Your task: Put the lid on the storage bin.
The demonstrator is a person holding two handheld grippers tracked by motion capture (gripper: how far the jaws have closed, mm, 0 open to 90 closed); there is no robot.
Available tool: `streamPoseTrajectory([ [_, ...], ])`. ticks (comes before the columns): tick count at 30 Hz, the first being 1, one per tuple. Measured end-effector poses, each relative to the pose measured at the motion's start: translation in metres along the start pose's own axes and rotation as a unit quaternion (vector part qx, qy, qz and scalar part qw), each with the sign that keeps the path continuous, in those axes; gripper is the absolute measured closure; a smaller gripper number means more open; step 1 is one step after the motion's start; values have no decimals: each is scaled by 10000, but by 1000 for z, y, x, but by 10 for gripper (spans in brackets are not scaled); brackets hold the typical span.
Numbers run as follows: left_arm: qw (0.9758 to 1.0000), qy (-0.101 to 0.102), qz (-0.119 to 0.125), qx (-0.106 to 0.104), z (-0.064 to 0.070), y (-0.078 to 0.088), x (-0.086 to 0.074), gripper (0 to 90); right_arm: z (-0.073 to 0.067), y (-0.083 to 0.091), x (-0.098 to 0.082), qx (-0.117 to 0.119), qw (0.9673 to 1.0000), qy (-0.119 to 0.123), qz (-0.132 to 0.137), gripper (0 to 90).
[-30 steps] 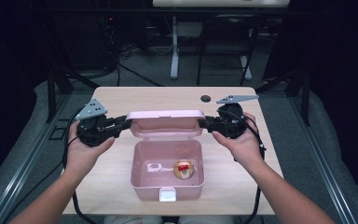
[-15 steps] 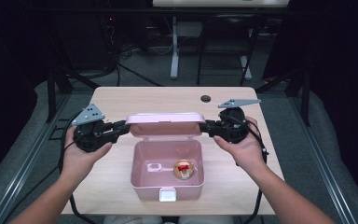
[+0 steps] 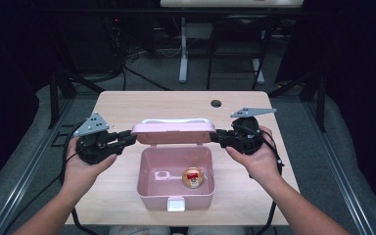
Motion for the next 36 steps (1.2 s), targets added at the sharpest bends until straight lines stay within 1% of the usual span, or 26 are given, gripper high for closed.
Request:
streamPoseTrajectory([
  [4, 10000, 3, -3, -30, 1, 1, -3, 741, 0, 0, -3, 16, 10000, -17, -19, 739],
  [7, 10000, 8, 1, -35, 2, 2, -5, 741, -1, 0, -6, 47, 10000, -40, 18, 739],
  [12, 10000, -1, -25, -63, 4, 3, -9, 736, -1, 1, -9, 49, 10000, -7, 0, 738],
  [19, 10000, 21, -49, -56, 4, 4, -14, 725, -1, 1, -15, 67, 10000, -25, -2, 736],
  [24, 9999, 21, -76, -106, 8, 4, -18, 719, -2, 1, -19, 94, 9999, -44, -6, 736],
  [27, 9999, 5, -81, -152, 11, 4, -20, 718, -2, 1, -22, 115, 9999, -35, 6, 735],
  [31, 9999, -31, -45, -121, 14, 4, -24, 714, -4, 2, -27, 132, 9999, -64, -4, 735],
  [32, 9999, -34, -33, -121, 15, 5, -25, 714, -4, 2, -29, 135, 9999, -26, 2, 734],
  [36, 9999, -92, -47, -96, 18, 6, -30, 714, -6, 3, -34, 156, 9999, -47, 10, 735],
])
Point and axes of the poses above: each handheld gripper's, and its own axes: y roughly backward along the jaws, x roughly out of its top, z roughly to its right, the point moved 4 cm from there along -y, roughly forward along the jaws, and after that the axes turned 3 degrees about x, right-handed, at the moved point
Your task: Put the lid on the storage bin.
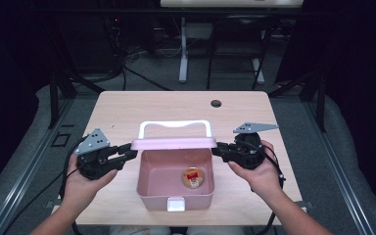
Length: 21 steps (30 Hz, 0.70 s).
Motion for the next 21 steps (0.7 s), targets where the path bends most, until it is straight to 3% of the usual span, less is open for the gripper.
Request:
streamPoseTrajectory([
  [21, 10000, -73, -19, -1, 10, -1, -23, 709, 3, -4, -26, 135, 9997, -201, -64, 734],
])
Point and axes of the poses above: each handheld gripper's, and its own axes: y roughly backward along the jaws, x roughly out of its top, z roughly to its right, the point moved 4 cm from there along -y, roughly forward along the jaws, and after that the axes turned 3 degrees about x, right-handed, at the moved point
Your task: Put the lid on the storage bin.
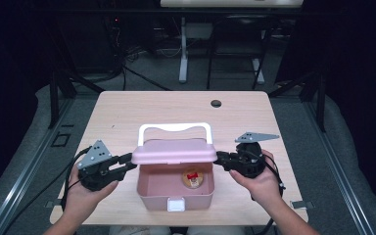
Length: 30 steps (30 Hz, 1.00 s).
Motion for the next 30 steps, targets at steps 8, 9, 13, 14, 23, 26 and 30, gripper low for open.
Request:
streamPoseTrajectory([
  [8, 10000, 30, -7, -15, 2, 0, -6, 704, 4, -1, -7, 0, 9999, -103, -10, 736],
  [9, 10000, 35, -9, -17, 2, 0, -6, 704, 4, -1, -7, 10, 9999, -118, -17, 737],
  [13, 10000, 38, -15, -26, 3, 0, -7, 703, 5, -2, -9, 5, 9999, -135, 2, 737],
  [14, 10000, 45, 10, -11, 3, 0, -8, 703, 5, -2, -9, 16, 9999, -133, -9, 737],
  [23, 9999, 97, 20, -35, 2, -2, -11, 704, 6, -3, -9, 30, 9999, -145, -40, 736],
  [26, 9999, 121, -4, -50, 1, -3, -13, 703, 7, -4, -11, 19, 9998, -164, -83, 735],
  [30, 9999, 159, -27, -61, 1, -5, -16, 703, 9, -6, -13, 32, 9998, -197, -83, 734],
])
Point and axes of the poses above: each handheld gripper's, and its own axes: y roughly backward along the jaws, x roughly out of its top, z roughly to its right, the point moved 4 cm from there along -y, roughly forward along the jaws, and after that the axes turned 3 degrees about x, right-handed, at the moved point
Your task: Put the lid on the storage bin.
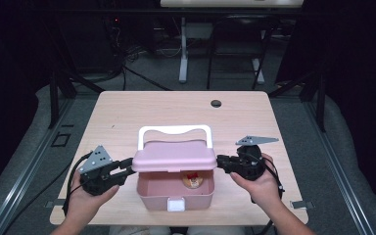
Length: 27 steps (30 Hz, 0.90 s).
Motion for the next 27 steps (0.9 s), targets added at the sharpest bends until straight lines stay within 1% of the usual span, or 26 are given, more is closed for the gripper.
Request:
streamPoseTrajectory([
  [4, 10000, 14, 22, 4, 0, 0, -1, 703, 1, 0, -1, -10, 10000, -12, -49, 735],
  [18, 10000, 42, -14, -28, 1, 0, -4, 703, 1, 1, -3, -25, 10000, 28, -42, 736],
  [27, 9999, 78, -66, -66, 2, -1, -9, 703, 2, 5, -7, -122, 9999, 74, -56, 736],
])
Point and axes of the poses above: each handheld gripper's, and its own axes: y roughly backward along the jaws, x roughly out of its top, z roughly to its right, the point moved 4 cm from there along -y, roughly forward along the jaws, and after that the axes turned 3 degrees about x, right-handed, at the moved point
